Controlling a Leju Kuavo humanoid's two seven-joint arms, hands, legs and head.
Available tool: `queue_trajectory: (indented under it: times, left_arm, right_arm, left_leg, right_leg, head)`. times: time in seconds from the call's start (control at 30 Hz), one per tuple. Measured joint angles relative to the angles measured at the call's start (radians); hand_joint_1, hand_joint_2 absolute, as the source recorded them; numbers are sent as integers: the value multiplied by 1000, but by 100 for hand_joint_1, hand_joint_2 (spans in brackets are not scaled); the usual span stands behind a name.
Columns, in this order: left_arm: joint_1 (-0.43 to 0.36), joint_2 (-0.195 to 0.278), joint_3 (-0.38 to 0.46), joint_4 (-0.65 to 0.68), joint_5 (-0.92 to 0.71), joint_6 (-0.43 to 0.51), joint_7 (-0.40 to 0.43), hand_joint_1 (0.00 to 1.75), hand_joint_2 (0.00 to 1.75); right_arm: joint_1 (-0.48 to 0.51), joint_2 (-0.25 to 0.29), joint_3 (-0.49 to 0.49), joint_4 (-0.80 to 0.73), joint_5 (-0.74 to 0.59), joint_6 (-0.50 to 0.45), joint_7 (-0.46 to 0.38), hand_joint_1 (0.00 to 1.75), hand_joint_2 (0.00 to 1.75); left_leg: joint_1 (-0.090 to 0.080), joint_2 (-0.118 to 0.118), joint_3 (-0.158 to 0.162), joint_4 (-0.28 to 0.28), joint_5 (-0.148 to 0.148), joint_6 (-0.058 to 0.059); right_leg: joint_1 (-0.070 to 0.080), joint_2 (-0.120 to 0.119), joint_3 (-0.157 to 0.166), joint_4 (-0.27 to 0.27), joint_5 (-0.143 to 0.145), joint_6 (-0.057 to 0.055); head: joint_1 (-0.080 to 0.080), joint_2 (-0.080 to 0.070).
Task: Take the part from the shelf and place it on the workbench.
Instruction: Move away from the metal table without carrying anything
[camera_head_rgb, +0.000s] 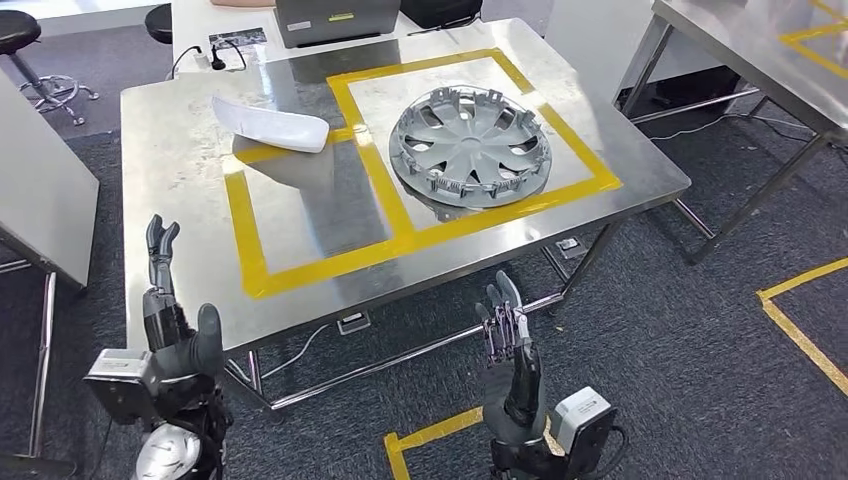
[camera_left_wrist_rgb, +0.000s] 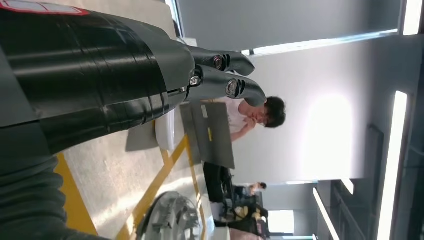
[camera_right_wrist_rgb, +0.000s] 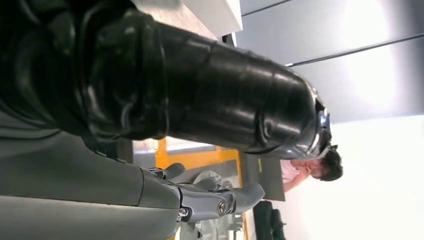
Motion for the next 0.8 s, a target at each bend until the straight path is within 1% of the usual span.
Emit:
queue_trajectory:
  times: [0.03,0.07,0.1,0.13,0.17,0.2,0.23,0.27,0.3,0.33,0.37,0.4,0.43,0.47,0.5,0.53,0.57,0.6,0.63,0.67,0.7,0.73,0.77,0.8]
  left_arm:
    - [1,0,0,0,9,-14,-8,0,0]
    - [3,0,0,0,20,-28,-17,0,0]
    - [6,1,1,0,30,-40,-25,0,0]
    - [7,1,1,0,38,-50,-34,0,0]
    - [8,1,1,0,46,-57,-41,0,0]
    - [8,1,1,0,53,-62,-48,0,0]
    - [8,1,1,0,60,-65,-55,0,0]
    - [8,0,1,0,69,-68,-61,0,0]
    - [8,0,1,0,82,-71,-69,0,0]
    - [9,-1,1,0,96,-74,-77,0,0]
    - [9,-1,1,0,107,-77,-85,0,0]
    - [9,-1,1,0,115,-76,-94,0,0]
    - [9,-1,2,0,117,-72,-100,0,0]
    - [9,-2,3,1,120,-66,-105,0,0]
    - [10,-1,4,1,126,-61,-108,0,0]
    - [11,-1,6,1,139,-58,-107,0,0]
    - [13,-1,8,2,155,-59,-105,0,0]
    - [17,0,10,2,170,-59,-102,0,0]
    - [21,0,13,2,178,-58,-99,0,0]
    - [25,1,15,3,181,-52,-94,0,0]
    - [26,1,16,3,180,-40,-85,0,0]
    - [26,1,17,4,178,-24,-70,0,0]
    - [25,1,18,5,175,-4,-47,0,0]
    - [25,1,18,8,173,16,-20,0,0]
  right_arm:
    - [-1,0,0,0,-1,1,-1,0,0]
    - [-2,-1,0,0,-2,3,-1,0,0]
    - [-2,-1,0,0,-3,4,-2,0,0]
    - [-2,-1,0,1,-4,4,-2,0,0]
    - [-2,-2,0,1,-4,5,-2,0,0]
    - [-2,-2,0,2,-5,5,-2,0,0]
    - [-2,-2,0,2,-6,5,-2,0,0]
    - [-3,-2,0,2,-6,5,-2,0,0]
    - [-5,-2,0,1,-6,5,-3,0,0]
    - [-7,-2,0,1,-6,5,-3,0,0]
    - [-8,-2,0,1,-7,5,-3,0,0]
    - [-9,-2,0,1,-6,5,-3,0,0]
    - [-8,-2,0,0,-6,5,-3,0,0]
    - [-8,-2,0,0,-6,4,-3,0,0]
    - [-7,-2,0,-1,-5,4,-3,0,0]
    - [-7,-2,0,-1,-4,4,-3,0,0]
    - [-7,-2,0,-1,-3,4,-3,0,0]
    - [-6,-1,0,-1,-2,4,-2,0,0]
    - [-4,-1,0,-1,-2,3,-2,0,0]
    - [-2,-1,0,-1,-1,3,-1,0,0]
    - [0,-1,0,-1,-1,2,0,0,0]
    - [1,-1,0,-1,0,0,1,0,0]
    - [2,-1,0,-1,2,-2,2,0,0]
    - [2,-1,0,-2,3,-4,4,0,0]
  left_leg:
    - [0,11,0,-1,1,5]
    - [-1,22,-2,-1,1,8]
    - [-2,34,-4,-1,2,11]
    - [-4,47,-6,0,2,12]
    - [-5,59,-8,1,2,12]
    - [-6,70,-8,1,2,13]
    - [-8,81,-7,1,2,13]
    - [-11,91,-6,1,3,12]
    - [-13,101,-6,1,4,11]
    - [-15,110,-7,0,5,8]
    - [-16,120,-7,-1,6,5]
    - [-16,130,-7,-2,8,1]
    - [-15,135,-9,-2,7,-4]
    - [-14,125,-14,7,-2,-8]
    - [-13,104,-25,32,-20,-11]
    - [-12,77,-46,78,-48,-14]
    - [-11,51,-72,141,-80,-16]
    - [-11,38,-102,207,-107,-18]
    - [-11,32,-126,256,-122,-20]
    - [-10,29,-133,272,-118,-22]
    - [-9,26,-120,247,-96,-22]
    - [-7,18,-91,190,-62,-22]
    - [-3,-5,-56,123,-37,-22]
    - [1,-29,-24,64,-22,-21]
  right_leg:
    - [-2,-22,-28,56,-27,6]
    - [-4,-38,-59,124,-55,11]
    - [-7,-46,-89,188,-77,15]
    - [-9,-49,-108,229,-86,16]
    - [-9,-51,-109,232,-77,15]
    - [-8,-55,-87,192,-51,12]
    - [-6,-66,-49,121,-18,6]
    - [0,-87,-10,46,4,-3]
    - [6,-105,22,-13,18,-10]
    - [13,-118,39,-45,20,-17]
    - [18,-120,38,-54,17,-22]
    - [20,-108,34,-56,21,-27]
    - [16,-97,36,-62,26,-33]
    - [13,-87,38,-70,32,-38]
    - [9,-78,45,-78,40,-45]
    - [6,-68,50,-83,47,-51]
    - [6,-58,47,-84,51,-55]
    - [7,-47,43,-83,55,-58]
    - [7,-34,38,-82,56,-58]
    - [8,-20,35,-80,58,-57]
    - [7,-6,32,-76,59,-56]
    - [6,8,30,-70,58,-53]
    - [5,21,26,-63,56,-49]
    - [5,34,19,-53,54,-44]
  head:
    - [6,0]
    - [14,0]
    - [20,0]
    - [23,0]
    - [28,0]
    - [33,0]
    - [37,0]
    - [40,0]
    - [40,0]
    - [40,0]
    - [39,0]
    - [39,0]
    - [39,0]
    - [37,0]
    - [33,0]
    - [26,0]
    - [18,0]
    - [11,0]
    - [5,0]
    - [1,0]
    - [-2,0]
    - [-6,0]
    - [-9,0]
    - [-11,0]
